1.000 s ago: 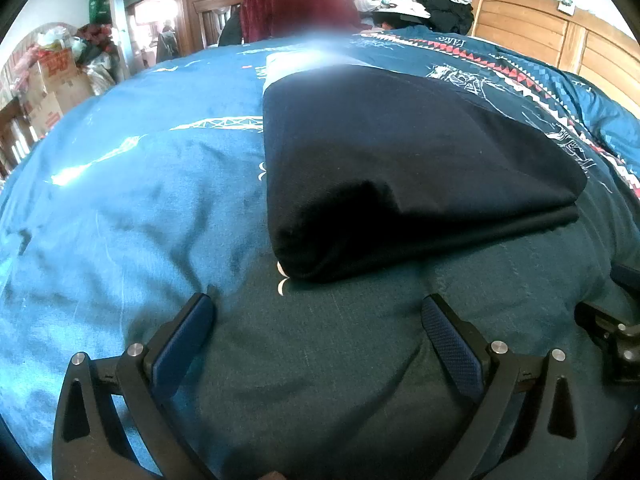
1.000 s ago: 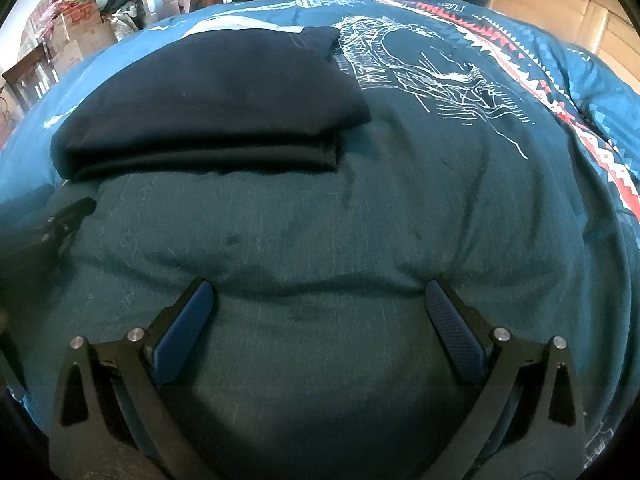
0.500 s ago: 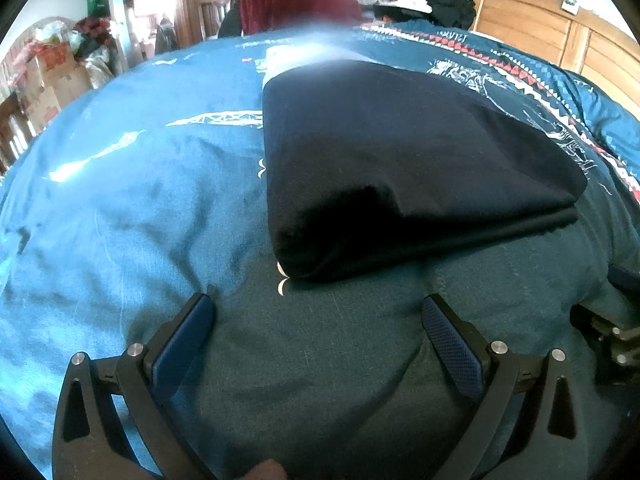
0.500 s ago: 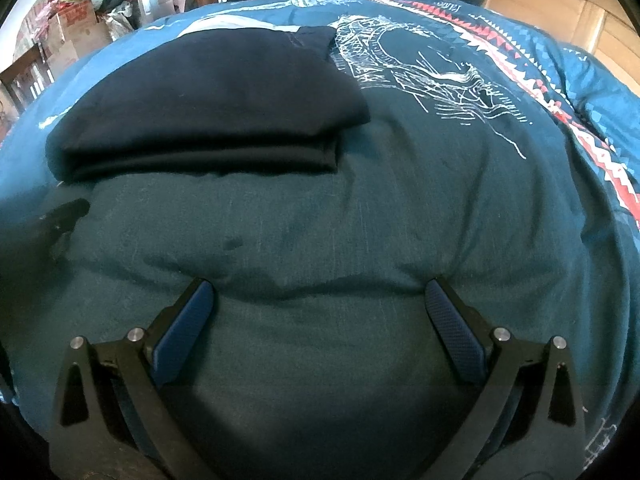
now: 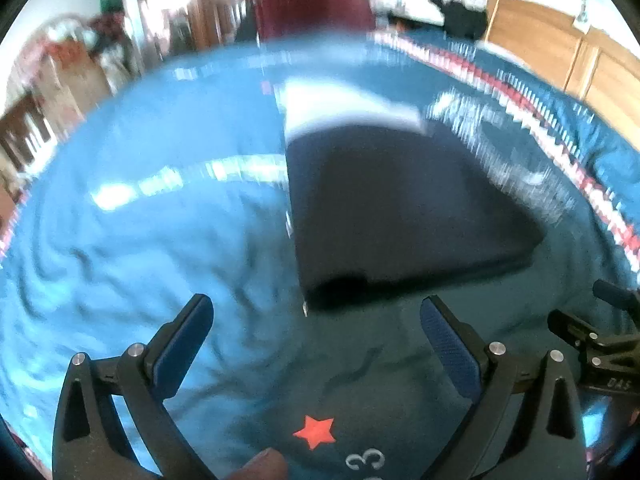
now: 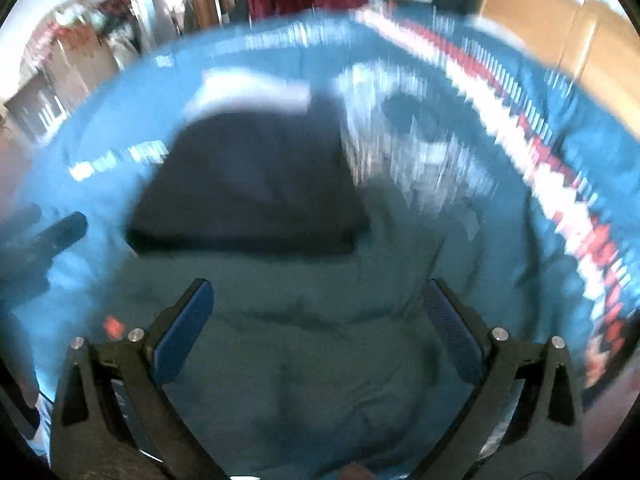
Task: Fold large clothes
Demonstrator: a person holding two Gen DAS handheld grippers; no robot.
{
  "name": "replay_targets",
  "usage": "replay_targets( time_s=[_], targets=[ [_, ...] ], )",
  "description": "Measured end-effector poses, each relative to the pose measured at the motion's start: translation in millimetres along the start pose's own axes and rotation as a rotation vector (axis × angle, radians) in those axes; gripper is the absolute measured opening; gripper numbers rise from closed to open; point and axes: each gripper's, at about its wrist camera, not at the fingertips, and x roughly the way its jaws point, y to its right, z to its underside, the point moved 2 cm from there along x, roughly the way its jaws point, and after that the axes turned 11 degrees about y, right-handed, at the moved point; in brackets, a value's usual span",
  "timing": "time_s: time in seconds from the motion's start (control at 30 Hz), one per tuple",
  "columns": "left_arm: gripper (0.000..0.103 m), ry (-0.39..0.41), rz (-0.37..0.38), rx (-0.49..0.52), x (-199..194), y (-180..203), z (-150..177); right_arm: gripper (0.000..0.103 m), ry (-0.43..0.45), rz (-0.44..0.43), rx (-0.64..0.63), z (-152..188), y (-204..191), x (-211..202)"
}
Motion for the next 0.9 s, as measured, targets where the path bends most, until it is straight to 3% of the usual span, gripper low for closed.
replay_targets(
  time_s=[0.1, 0.2, 0.3, 0.5, 0.7, 0.9],
  targets=[
    [0.103, 0.121, -0.009, -0.026, -57, 2, -41, 0.103, 0.125, 0.025, -0.002, -41, -8, -53],
    [0.103, 0.195, -0.026, -0.053, -100, -4, -72, 0.103, 0.239, 0.024, 0.002, -69, -12, -105],
    [0.103, 0.232, -0.057, -0.050, -137, -1, -91, 0.103, 0.292, 0.001, 0.003, -83, -16, -134],
    [0.103, 0.198, 0.028, -0.058, -177, 8, -100, 0.103, 0.320, 0.019, 0.024, -85, -16, -162],
    [0.103, 0.223, 0.012, -0.058, -208, 7, -98, 0.103, 0.348, -0.012, 0.027, -86, -18, -184],
    [0.103, 0.222, -0.036, -0.044, -215, 4, -93, 0.103, 0.288, -0.085, 0.062, -82, -23, -178]
  ],
)
